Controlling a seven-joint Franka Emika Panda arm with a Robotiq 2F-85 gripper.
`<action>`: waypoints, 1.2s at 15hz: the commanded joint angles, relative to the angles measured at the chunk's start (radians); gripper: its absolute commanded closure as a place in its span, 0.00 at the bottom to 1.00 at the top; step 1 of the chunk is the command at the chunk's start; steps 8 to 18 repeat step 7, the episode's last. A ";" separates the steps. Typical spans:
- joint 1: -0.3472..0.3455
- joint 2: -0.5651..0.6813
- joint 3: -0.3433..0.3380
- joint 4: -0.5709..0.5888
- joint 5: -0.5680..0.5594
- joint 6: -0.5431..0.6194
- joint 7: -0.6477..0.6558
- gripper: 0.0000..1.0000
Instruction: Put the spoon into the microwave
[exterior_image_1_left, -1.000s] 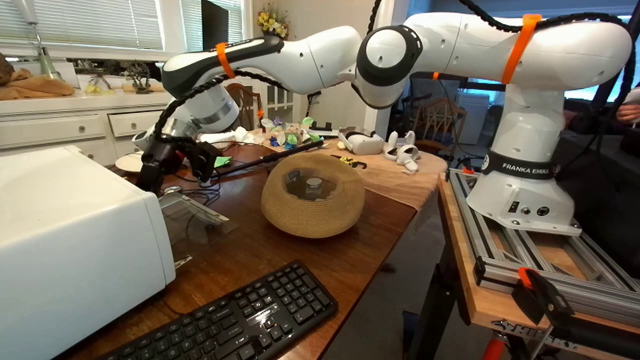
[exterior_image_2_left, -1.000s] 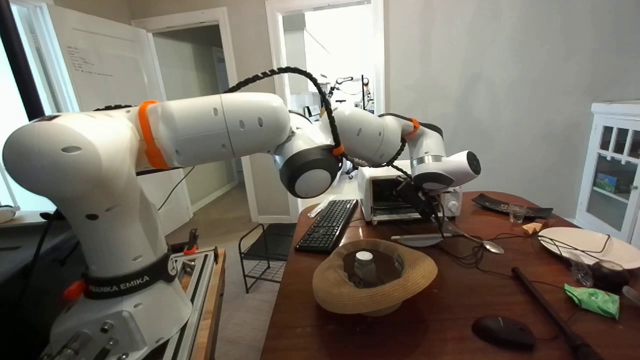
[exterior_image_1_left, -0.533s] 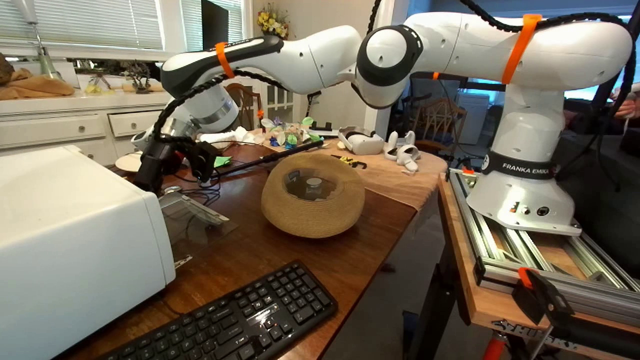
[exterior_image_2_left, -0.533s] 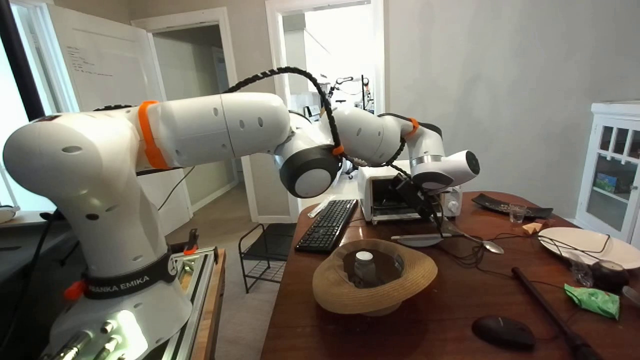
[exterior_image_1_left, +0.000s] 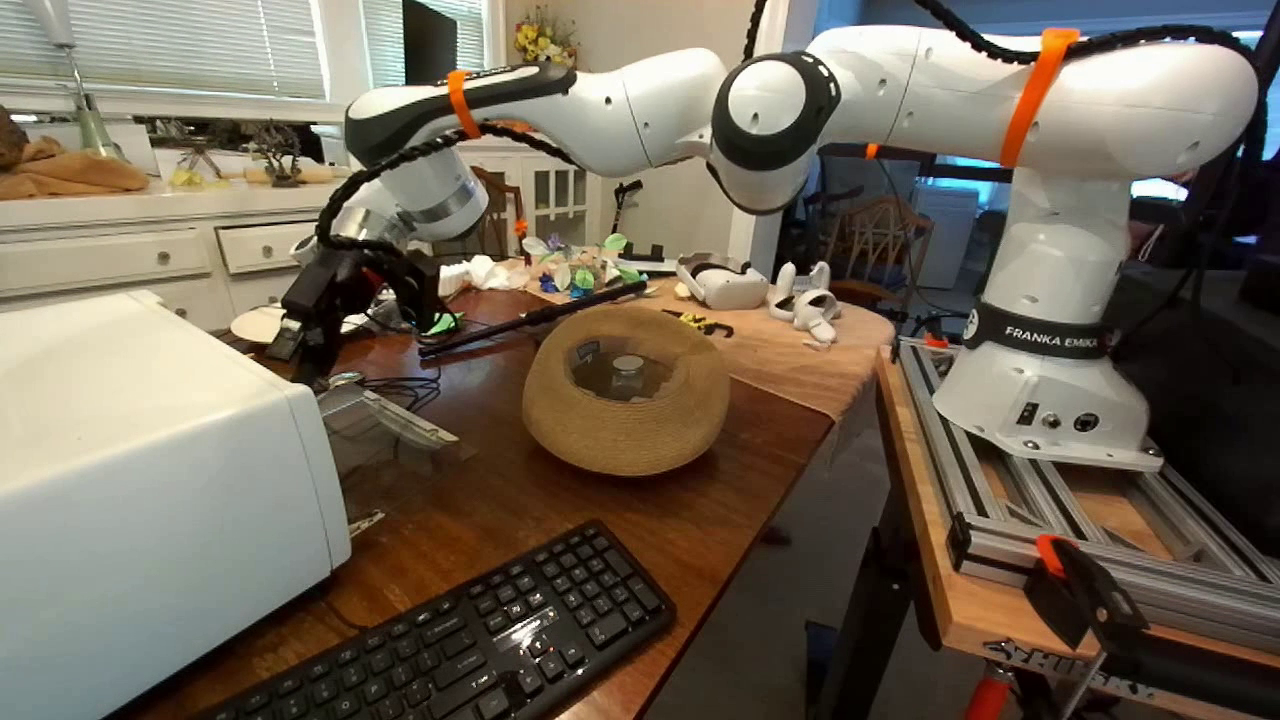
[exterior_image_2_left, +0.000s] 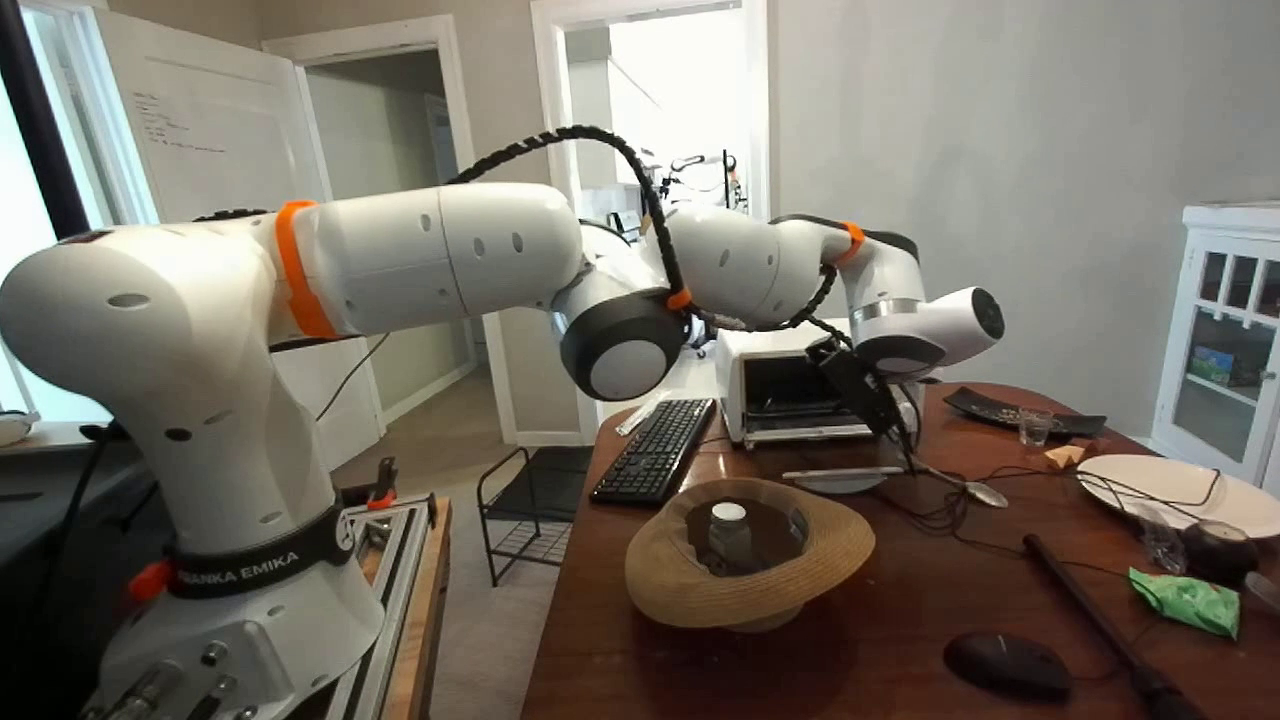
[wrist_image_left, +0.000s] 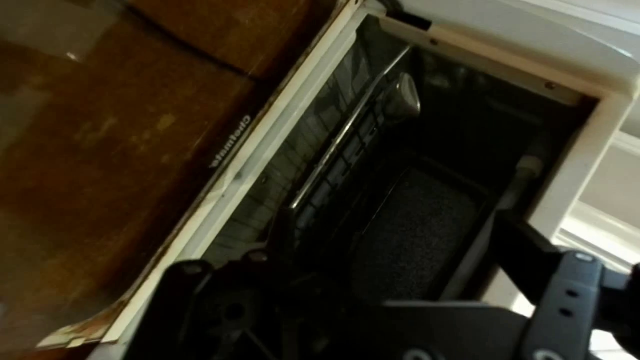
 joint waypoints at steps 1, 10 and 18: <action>-0.064 -0.049 -0.035 -0.017 -0.012 -0.089 0.129 0.00; -0.127 -0.082 -0.070 0.001 -0.005 -0.098 0.216 0.00; -0.127 -0.082 -0.070 0.001 -0.005 -0.098 0.216 0.00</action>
